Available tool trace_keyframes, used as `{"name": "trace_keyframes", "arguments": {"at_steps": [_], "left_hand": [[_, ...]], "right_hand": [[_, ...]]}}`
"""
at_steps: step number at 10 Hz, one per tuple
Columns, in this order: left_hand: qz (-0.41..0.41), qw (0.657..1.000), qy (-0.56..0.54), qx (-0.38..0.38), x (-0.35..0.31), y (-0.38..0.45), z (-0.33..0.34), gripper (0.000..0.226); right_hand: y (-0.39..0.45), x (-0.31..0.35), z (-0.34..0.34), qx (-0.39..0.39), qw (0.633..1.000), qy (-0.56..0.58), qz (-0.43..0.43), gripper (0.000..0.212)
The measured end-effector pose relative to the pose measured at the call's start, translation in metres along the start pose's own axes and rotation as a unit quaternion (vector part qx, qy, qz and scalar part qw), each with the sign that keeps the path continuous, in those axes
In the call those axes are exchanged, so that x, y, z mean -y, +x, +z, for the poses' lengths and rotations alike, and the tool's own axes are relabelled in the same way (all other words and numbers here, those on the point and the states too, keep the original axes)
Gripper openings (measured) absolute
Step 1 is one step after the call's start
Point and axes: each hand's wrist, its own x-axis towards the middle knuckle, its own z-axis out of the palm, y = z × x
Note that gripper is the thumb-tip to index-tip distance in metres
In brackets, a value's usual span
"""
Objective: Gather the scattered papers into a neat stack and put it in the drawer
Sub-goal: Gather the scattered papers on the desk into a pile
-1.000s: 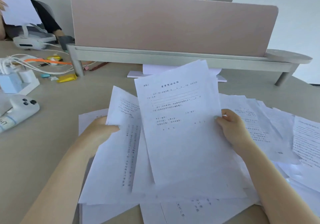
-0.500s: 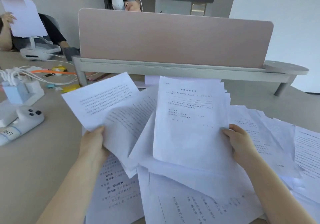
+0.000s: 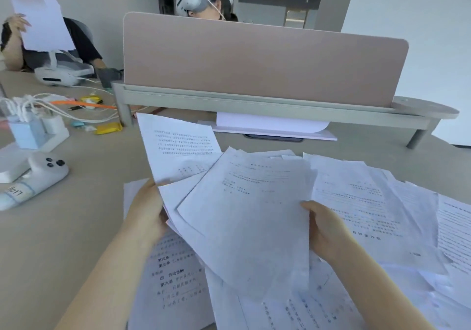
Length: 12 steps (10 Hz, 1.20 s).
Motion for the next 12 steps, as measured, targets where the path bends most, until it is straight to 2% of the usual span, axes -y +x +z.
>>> {"name": "trace_keyframes", "arguments": {"at_steps": [1,2,3,4,5,6,7,8,9,10,11,12], "left_hand": [[0.022,0.999,0.025,0.007,-0.001,0.008,-0.009,0.03],[-0.026,0.995,0.045,0.082,0.001,0.009,-0.009,0.034],[0.01,0.978,0.186,0.098,0.011,0.007,-0.006,0.028],[0.048,0.976,0.204,0.067,0.01,0.009,-0.009,0.037],[0.053,0.993,0.093,0.043,-0.003,0.008,-0.013,0.031],[0.109,0.993,0.007,0.044,-0.015,0.007,-0.023,0.032],[0.154,0.985,-0.081,0.02,-0.021,0.009,-0.03,0.032],[0.177,0.976,-0.128,-0.002,-0.02,0.01,-0.029,0.031],[0.193,0.967,-0.164,-0.009,-0.017,0.007,-0.025,0.03],[0.178,0.966,-0.185,-0.017,-0.014,0.003,-0.017,0.026],[0.14,0.98,-0.133,0.04,0.0,0.005,-0.006,0.021],[0.088,0.986,-0.013,0.143,0.013,-0.003,0.008,0.028]], "right_hand": [[0.0,-0.001,-0.001,-0.006,1.0,0.008,-0.008,0.026],[0.0,-0.002,0.0,-0.016,1.0,0.012,-0.014,0.027],[-0.003,-0.001,0.001,-0.007,1.0,0.017,-0.017,0.027],[-0.008,0.001,0.002,0.029,1.0,0.013,-0.001,0.028],[-0.008,0.002,0.001,0.062,0.998,-0.005,0.014,0.034],[-0.008,0.003,0.002,0.109,0.994,0.006,0.014,0.026],[-0.007,0.007,0.003,0.121,0.991,0.052,0.029,0.022],[-0.007,0.009,0.003,0.126,0.991,0.036,0.034,0.036],[-0.006,0.008,-0.001,0.163,0.986,0.011,0.008,0.084],[-0.012,0.012,0.0,0.219,0.972,-0.077,-0.047,0.07],[-0.008,0.025,-0.004,0.175,0.976,-0.126,-0.016,0.05],[-0.026,0.035,-0.011,0.198,0.976,-0.011,-0.089,0.024]]}}
